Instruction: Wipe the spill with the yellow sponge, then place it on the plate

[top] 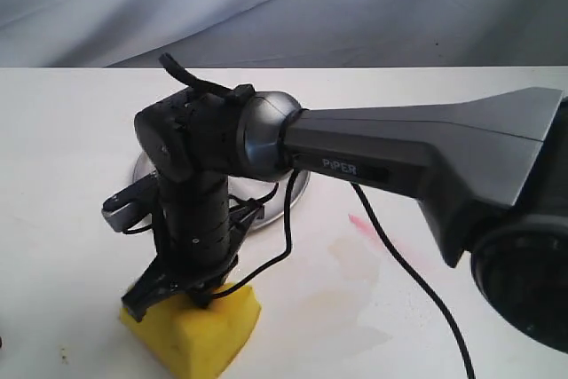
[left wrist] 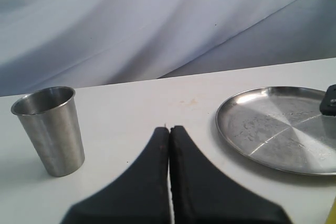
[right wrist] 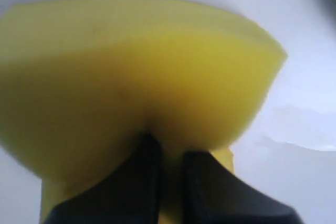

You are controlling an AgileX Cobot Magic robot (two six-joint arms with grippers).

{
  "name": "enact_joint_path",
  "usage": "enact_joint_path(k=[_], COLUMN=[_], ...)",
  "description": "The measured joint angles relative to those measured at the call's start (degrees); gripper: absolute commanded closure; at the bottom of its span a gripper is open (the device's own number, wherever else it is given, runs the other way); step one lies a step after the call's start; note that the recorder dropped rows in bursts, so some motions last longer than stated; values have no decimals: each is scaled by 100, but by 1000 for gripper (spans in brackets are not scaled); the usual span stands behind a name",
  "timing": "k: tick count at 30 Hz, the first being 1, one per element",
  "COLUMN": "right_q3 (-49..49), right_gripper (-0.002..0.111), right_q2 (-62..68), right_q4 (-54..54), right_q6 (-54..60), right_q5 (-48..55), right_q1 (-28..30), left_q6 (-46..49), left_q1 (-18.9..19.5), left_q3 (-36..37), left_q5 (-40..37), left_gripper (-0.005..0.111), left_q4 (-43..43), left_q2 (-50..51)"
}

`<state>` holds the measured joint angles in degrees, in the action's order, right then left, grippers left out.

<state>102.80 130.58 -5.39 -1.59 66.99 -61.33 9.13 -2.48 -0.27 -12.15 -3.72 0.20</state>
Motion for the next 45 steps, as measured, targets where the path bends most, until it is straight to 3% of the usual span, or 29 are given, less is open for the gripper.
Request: enact_joint_path(k=[3,5,17,29,33,36,41,45], right_q3=[-214,-475,-1777,-1833,-1833,-1833,-1833,-1833], right_gripper=[108,108,108,108,108,108,108,108], right_q2=[-99,-167,-830,-2842,-3409,-3643,-3481,-3025], right_q4=[1525,1905,2880,3968,3599,2735,1066,416], right_q6=[-624,-754,-1276,-1489,-1502,-1413,-1140,-1093], right_q5=[144,133,156,234,161,-453,-2144,-3541], right_q1=[46,185,1530,1568,1568,1592,1592,1592], left_q6=[0,0,0,0,0,0,0,0], left_q1=[0,0,0,0,0,0,0,0], left_q3=[0,0,0,0,0,0,0,0], left_q5=[0,0,0,0,0,0,0,0], left_gripper=[107,107,107,107,107,107,107,107], left_q4=[0,0,0,0,0,0,0,0], left_q2=[0,0,0,0,0,0,0,0])
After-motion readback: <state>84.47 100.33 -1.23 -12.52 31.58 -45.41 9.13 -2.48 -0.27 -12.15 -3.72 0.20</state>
